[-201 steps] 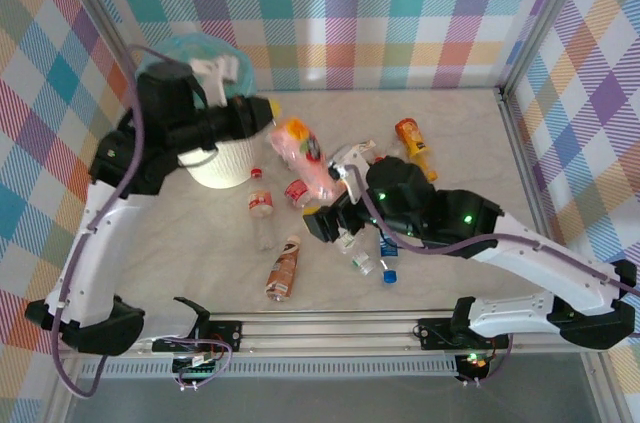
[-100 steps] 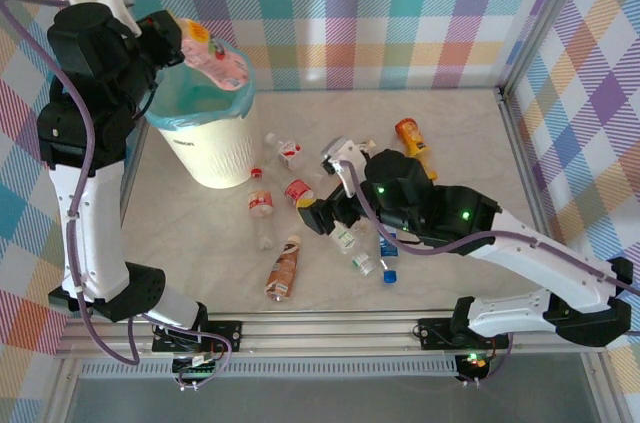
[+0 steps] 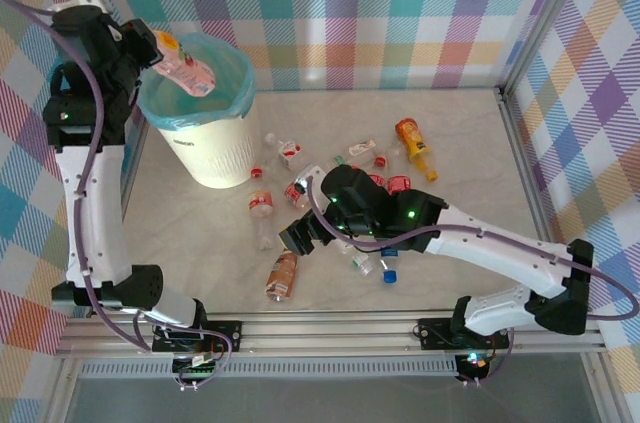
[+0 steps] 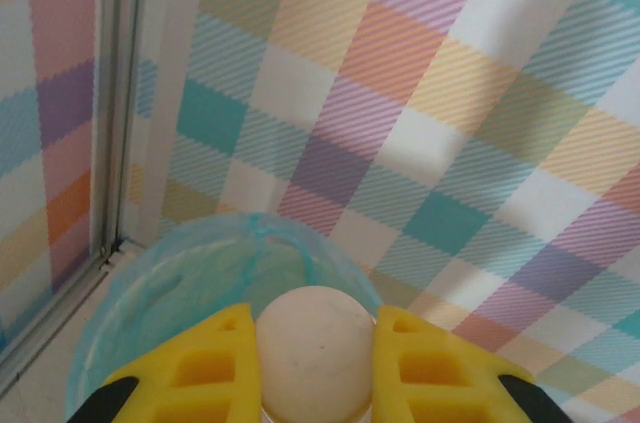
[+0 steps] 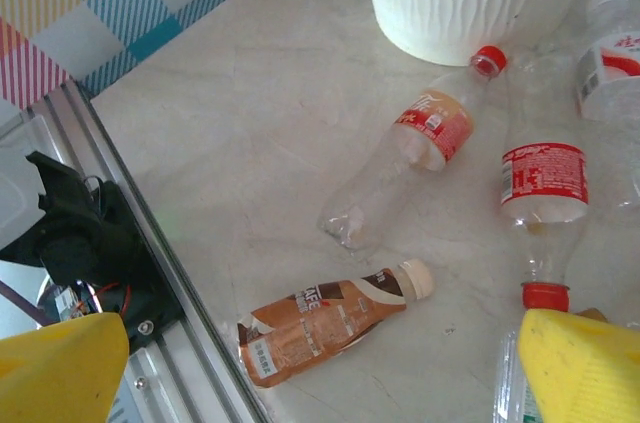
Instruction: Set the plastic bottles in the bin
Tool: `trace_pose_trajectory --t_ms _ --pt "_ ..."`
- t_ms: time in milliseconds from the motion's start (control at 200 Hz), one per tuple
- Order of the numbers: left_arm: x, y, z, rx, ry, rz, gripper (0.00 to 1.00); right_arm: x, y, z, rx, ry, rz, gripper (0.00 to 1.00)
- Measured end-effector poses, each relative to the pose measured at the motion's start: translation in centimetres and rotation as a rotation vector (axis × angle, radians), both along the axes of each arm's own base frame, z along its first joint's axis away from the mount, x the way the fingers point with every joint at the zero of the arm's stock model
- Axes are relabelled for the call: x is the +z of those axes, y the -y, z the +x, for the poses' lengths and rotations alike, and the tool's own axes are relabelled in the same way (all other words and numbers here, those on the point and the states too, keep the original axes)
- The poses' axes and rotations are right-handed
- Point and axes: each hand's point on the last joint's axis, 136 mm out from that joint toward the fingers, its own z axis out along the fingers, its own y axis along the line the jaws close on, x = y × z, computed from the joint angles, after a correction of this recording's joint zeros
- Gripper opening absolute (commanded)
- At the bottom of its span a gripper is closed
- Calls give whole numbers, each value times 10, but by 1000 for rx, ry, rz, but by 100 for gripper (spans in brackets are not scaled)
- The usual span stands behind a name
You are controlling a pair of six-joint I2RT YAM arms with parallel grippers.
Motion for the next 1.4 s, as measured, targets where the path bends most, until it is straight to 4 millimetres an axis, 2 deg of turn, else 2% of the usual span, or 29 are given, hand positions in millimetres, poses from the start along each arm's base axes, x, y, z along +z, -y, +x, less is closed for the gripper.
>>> trace_pose_trajectory --t_ms 145,275,470,760,830,930,1010,1060,1195,1400 --pt "-49 11 34 -67 -97 2 0 -3 -22 7 39 15 -28 100" --pt "-82 16 55 -106 -168 26 0 1 -36 9 58 17 -8 100" --pt "-124 21 69 -160 -262 70 0 -5 -46 10 58 -9 5 100" --pt "-193 34 104 -260 -403 78 0 -9 -49 10 49 -29 7 100" --pt "-209 35 109 -272 -438 79 10 -9 -48 10 45 -33 7 100" --pt "-227 37 111 -288 -488 80 33 -9 -48 10 39 -41 11 100" --pt "-230 38 112 -300 -507 78 52 -9 -48 10 37 -44 12 99" --pt "-225 39 112 -306 -501 84 58 -9 -48 10 37 -44 12 99" --pt "-197 40 113 -311 -447 94 67 -10 -48 10 36 -45 9 98" --pt "-160 38 103 -299 -385 107 73 -5 -41 8 33 -48 -5 98"
